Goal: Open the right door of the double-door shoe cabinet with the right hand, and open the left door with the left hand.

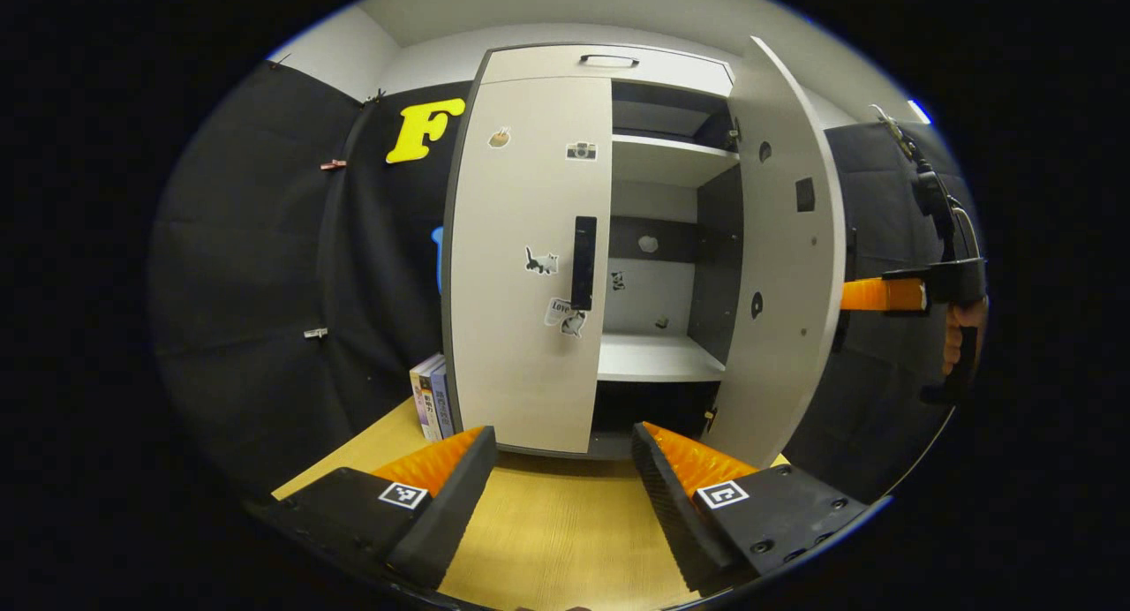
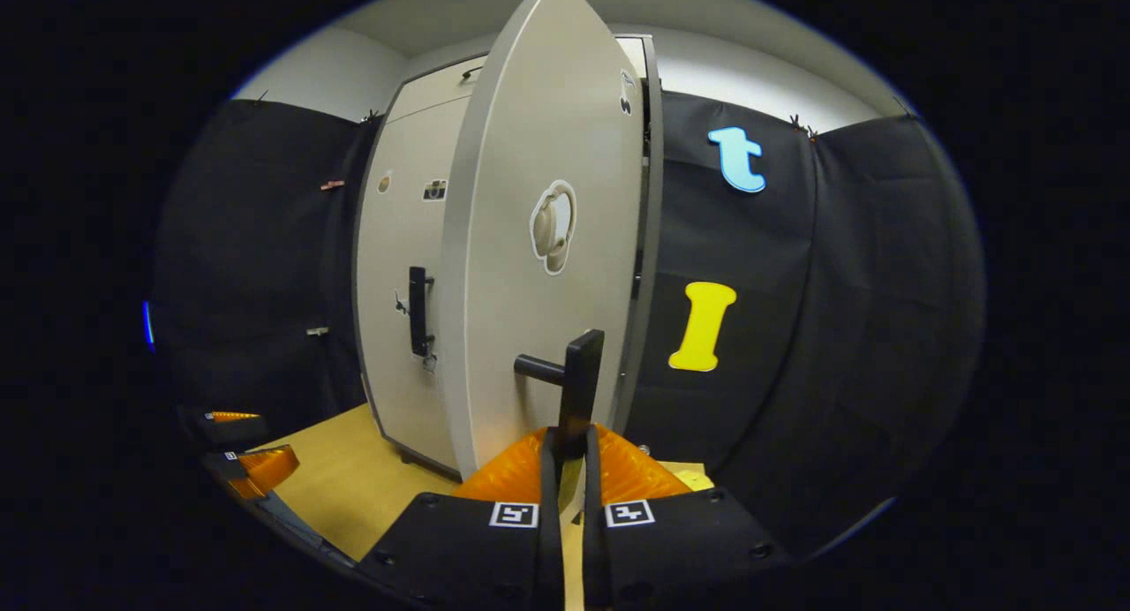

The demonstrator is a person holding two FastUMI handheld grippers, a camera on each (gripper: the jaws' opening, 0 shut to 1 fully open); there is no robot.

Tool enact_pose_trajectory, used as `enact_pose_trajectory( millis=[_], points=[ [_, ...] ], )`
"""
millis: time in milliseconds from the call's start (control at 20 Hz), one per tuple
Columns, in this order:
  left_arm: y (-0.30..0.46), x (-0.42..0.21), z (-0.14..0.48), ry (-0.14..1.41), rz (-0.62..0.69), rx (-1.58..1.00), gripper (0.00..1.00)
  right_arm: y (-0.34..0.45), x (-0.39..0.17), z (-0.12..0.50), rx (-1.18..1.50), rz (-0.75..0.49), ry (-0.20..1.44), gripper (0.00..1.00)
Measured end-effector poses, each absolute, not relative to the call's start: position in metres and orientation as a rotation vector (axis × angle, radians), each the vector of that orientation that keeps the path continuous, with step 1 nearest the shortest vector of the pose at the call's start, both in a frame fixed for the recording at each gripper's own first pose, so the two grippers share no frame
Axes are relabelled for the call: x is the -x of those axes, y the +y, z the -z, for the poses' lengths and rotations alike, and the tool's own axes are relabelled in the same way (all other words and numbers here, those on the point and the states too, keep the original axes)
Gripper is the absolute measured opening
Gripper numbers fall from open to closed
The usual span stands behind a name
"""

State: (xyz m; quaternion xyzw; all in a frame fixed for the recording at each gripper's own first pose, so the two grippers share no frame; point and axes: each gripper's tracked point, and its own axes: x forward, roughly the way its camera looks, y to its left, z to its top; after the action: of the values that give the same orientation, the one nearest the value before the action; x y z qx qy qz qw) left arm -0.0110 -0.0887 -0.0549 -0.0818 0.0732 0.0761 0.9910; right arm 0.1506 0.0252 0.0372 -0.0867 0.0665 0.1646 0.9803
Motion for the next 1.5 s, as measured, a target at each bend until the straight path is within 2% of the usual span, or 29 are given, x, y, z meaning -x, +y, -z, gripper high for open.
enact_pose_trajectory(
  millis=[150,250,350,600,1000,1250,1350,1500],
  points=[
    [-0.095,0.007,0.058,0.159,-0.127,0.17,0.95,0.005,-0.159,-0.042,0.155,-0.244,0.119,0.12],
    [-0.097,0.005,0.057,0.159,-0.104,0.167,0.95,0.002,-0.161,-0.04,0.097,-0.25,0.13,0.06],
    [-0.096,0.004,0.056,0.159,-0.084,0.157,0.95,0.001,-0.161,-0.041,0.057,-0.234,0.128,0.09],
    [-0.077,0.001,0.05,0.145,-0.042,0.154,0.95,-0.007,-0.154,-0.037,0.053,-0.158,0.131,0.07],
    [-0.022,-0.021,0.05,0.138,0.013,0.167,0.95,-0.005,-0.089,-0.028,0.064,-0.026,0.087,0.07],
    [0.011,-0.051,0.037,0.103,0.049,0.126,0.95,0.044,-0.06,-0.012,-0.003,0.01,0.05,0.07],
    [0.022,-0.065,0.026,0.073,0.06,0.101,0.95,0.071,-0.057,0.005,-0.014,0.0,0.078,0.12],
    [0.03,-0.083,0.01,0.044,0.083,0.094,0.95,0.094,-0.058,0.026,0.033,0.028,0.119,0.47]
  ],
)
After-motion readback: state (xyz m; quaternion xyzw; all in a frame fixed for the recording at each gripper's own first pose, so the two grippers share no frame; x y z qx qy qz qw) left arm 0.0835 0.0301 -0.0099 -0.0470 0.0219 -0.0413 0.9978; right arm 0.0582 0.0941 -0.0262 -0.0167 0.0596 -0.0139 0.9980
